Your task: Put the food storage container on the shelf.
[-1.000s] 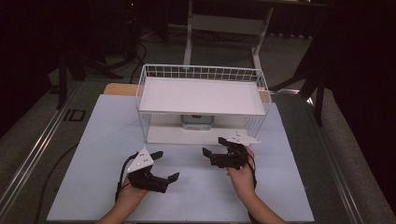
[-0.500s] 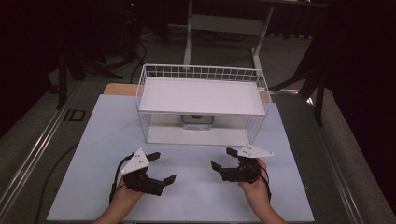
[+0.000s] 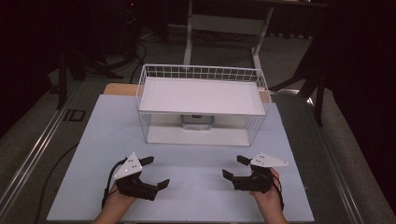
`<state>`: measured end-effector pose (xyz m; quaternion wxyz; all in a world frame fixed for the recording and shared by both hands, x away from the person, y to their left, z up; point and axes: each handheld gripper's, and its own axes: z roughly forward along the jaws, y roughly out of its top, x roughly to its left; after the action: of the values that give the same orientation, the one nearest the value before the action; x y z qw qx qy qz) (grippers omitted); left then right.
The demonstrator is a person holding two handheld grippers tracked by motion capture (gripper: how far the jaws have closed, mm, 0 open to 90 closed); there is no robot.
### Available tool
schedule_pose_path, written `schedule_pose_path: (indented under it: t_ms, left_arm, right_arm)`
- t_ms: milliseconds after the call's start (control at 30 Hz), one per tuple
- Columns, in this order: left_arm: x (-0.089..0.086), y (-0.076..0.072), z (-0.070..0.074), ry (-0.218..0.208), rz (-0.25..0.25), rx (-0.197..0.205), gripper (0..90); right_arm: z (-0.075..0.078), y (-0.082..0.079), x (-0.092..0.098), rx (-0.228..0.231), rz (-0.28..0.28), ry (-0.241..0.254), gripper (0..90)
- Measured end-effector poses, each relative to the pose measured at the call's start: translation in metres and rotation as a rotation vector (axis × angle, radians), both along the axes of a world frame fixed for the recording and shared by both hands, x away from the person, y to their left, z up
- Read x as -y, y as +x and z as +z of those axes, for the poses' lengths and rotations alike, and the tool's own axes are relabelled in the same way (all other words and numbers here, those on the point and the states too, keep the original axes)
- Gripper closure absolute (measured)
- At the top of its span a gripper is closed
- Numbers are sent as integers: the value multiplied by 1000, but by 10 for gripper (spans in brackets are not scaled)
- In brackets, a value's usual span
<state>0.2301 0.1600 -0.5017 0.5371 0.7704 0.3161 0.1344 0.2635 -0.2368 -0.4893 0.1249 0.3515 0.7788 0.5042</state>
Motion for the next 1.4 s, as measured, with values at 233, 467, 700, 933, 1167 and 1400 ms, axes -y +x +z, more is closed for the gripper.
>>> schedule_pose_path:
  t_ms: [233,467,700,933,1167,1400]
  left_arm:
    - [-10,-5,-1,-6,13,-8,23]
    - [-17,-11,-1,-27,19,-2,24]
    - [-17,-13,-4,-25,2,24,23]
    - [-15,-9,-7,-38,-12,21,23]
    - [-16,-7,-10,-39,-19,16,24]
    - [-12,-4,-13,-36,-37,18,24]
  right_arm:
    - [4,-10,10,8,4,10,162]
    - [2,-17,17,7,22,27,162]
    - [0,-21,22,17,36,0,162]
    - [-5,-19,35,53,49,-5,161]
    - [-11,-14,41,35,55,10,161]
    - [-14,-9,45,36,75,12,156]
